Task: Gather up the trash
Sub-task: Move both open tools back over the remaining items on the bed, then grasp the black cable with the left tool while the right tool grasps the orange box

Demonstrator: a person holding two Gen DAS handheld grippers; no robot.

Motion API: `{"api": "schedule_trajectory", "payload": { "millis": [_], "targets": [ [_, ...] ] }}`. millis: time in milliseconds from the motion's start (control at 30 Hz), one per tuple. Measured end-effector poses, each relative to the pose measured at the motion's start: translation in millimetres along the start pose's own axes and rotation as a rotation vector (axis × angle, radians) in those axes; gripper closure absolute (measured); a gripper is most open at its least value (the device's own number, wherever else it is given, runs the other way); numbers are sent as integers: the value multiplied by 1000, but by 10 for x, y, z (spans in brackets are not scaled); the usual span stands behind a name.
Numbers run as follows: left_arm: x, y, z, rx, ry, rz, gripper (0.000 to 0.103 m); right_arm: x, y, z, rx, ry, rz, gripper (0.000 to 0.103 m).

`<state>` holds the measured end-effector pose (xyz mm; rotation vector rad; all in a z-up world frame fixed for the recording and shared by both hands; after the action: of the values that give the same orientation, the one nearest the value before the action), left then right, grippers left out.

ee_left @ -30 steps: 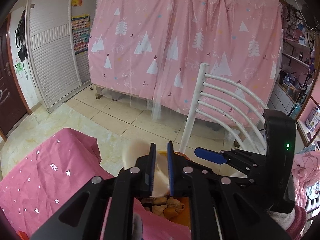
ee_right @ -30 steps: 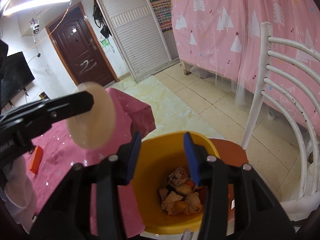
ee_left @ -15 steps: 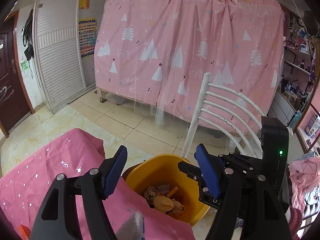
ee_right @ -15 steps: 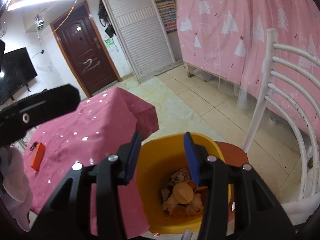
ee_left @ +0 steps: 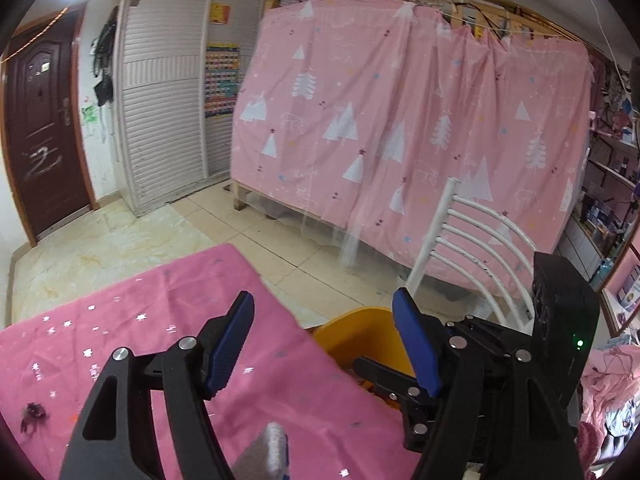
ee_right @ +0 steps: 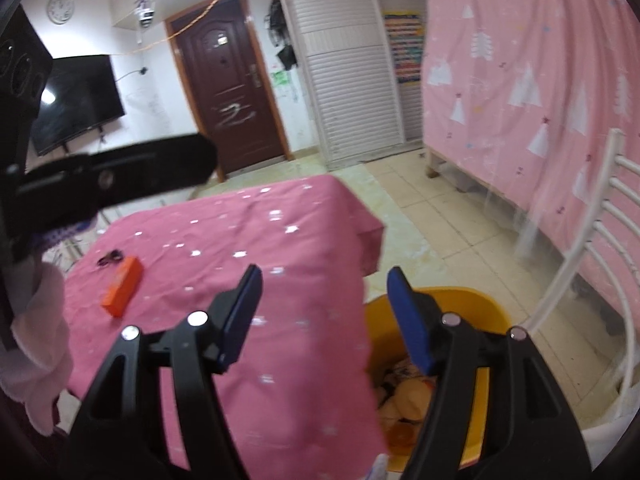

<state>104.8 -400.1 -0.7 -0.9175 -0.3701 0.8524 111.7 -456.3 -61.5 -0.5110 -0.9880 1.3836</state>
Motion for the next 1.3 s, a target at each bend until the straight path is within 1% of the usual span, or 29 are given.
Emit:
{"api": "schedule_trajectory", "payload": {
  "millis": [133, 300, 367, 433, 467, 667, 733, 867, 967, 1133, 1300],
  "targets": [
    [379, 38, 174, -10, -70, 41, 37, 269, -5, -73, 7, -36, 19, 40],
    [908, 134, 332, 6, -167, 96, 34, 627, -38, -221, 33, -88, 62, 40],
    [1105, 167, 380, 13, -196, 116, 34, 752, -43, -271, 43, -110, 75, 40],
    [1302, 194, 420, 19, -223, 140, 33, 919, -39, -331, 56, -133, 96, 34],
    [1431, 218, 457, 20, -240, 155, 33, 980, -36, -355, 61, -137, 105, 34],
    [1943, 387, 596, 35, -310, 205, 33, 1353, 15, -522, 106, -182, 157, 34],
    [2167, 478, 646, 46, -349, 230, 32, 1486, 40, -585, 125, -194, 177, 33],
    [2481, 630, 718, 63, -392, 283, 31, 1675, 64, -673, 150, -213, 207, 30],
    [2721, 737, 754, 77, -425, 309, 30, 1820, 85, -745, 169, -226, 230, 29],
    [2924, 883, 720, 109, -443, 320, 28, 2028, 147, -868, 208, -237, 266, 29],
    [3081, 1113, 612, 164, -461, 318, 27, 2162, 197, -977, 244, -237, 295, 29]
  ]
}}
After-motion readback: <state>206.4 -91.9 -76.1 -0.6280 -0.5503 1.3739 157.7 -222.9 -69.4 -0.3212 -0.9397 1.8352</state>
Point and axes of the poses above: each gripper's, at about its wrist camera, not at the fingertips, and z roughly against the way its jaws point, x to its left, y to its underside, the point moved 7 cm from there along -z, roughly the way its jaws point, and after that the axes turned 4 degrees about -y, right-handed, at the moved point
